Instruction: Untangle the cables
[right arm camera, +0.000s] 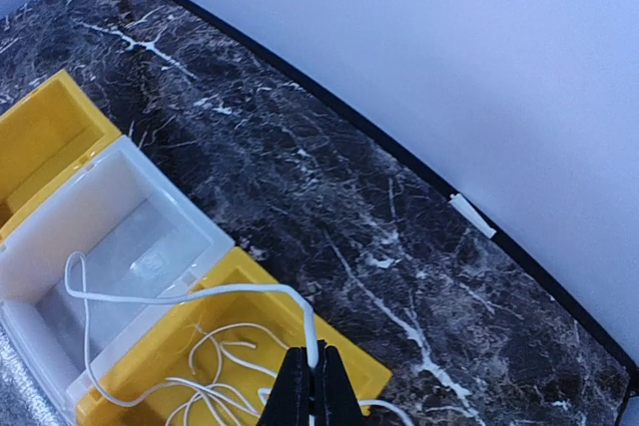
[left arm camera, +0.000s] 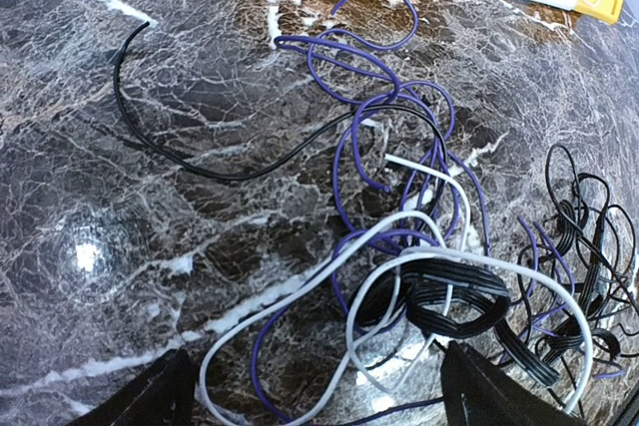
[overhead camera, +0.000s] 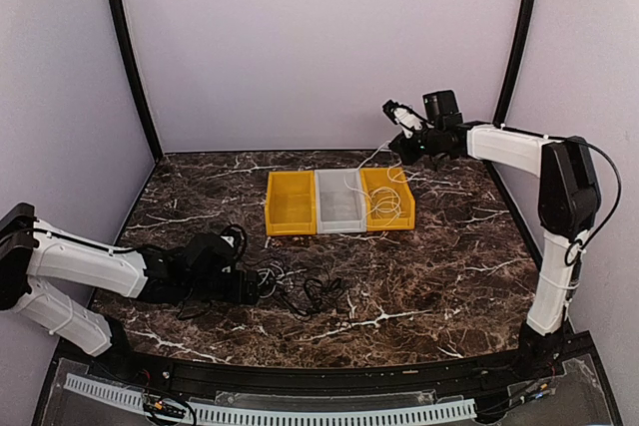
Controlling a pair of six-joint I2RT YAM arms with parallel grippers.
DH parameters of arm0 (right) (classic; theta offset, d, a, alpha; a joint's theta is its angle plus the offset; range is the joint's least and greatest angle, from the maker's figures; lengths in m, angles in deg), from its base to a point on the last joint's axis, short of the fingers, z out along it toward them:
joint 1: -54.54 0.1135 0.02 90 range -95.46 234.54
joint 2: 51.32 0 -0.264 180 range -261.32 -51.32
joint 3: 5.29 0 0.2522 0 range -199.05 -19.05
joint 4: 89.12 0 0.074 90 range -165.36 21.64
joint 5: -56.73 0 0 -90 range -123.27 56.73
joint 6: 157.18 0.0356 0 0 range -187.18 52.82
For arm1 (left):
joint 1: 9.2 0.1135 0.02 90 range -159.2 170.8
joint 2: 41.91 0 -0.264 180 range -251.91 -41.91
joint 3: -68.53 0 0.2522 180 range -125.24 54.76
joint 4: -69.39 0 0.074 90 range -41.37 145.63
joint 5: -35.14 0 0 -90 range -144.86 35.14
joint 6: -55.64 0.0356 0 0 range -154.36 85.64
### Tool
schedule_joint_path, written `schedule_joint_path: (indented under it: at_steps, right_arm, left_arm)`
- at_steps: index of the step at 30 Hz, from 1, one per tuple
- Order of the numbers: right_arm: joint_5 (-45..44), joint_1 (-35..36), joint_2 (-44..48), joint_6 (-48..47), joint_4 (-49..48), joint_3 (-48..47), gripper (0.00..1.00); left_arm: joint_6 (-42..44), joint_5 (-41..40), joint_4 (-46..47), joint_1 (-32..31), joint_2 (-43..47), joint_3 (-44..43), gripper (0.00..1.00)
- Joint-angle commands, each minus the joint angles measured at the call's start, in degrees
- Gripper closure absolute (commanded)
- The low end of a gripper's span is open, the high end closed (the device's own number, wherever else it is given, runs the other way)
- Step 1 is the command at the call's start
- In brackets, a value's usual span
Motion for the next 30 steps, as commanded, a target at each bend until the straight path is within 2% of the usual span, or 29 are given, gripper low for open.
schedule_joint_path:
  at_steps: [1, 7, 11, 18, 24, 30]
  right_arm:
    - [-1.1, 2.8, 0.5, 1.7, -0.4, 1.1, 1.0]
    - [-3.0, 4.7, 2.6, 2.5, 1.6, -3.0, 1.0]
    - [-1.2, 4.8, 3.6, 4.7, 4.1, -7.1, 1.0]
    - [0.6, 4.1, 3.7, 7.5, 0.2, -1.4, 1.0]
    - [9.4, 0.2, 0.1, 14.0, -2.2, 0.9, 1.0]
    - [9.4, -1.8, -2.7, 13.6, -0.7, 1.4, 1.0]
  left_arm:
    - [-0.4, -1.6, -2.2, -0.2, 2.3, 1.4, 0.11]
    - [-0.6, -1.1, -1.0, -0.3, 1.3, 1.5, 0.11]
    - [-0.5, -0.8, -0.5, -0.3, 0.3, 1.4, 0.11]
    - [-0.6, -0.6, 0.4, -0.2, -0.3, 1.6, 0.12]
    - [-0.9, -0.5, 0.1, -0.3, 0.3, 1.9, 0.11]
    - [-1.5, -0.8, 0.1, -0.2, 1.3, 2.6, 0.12]
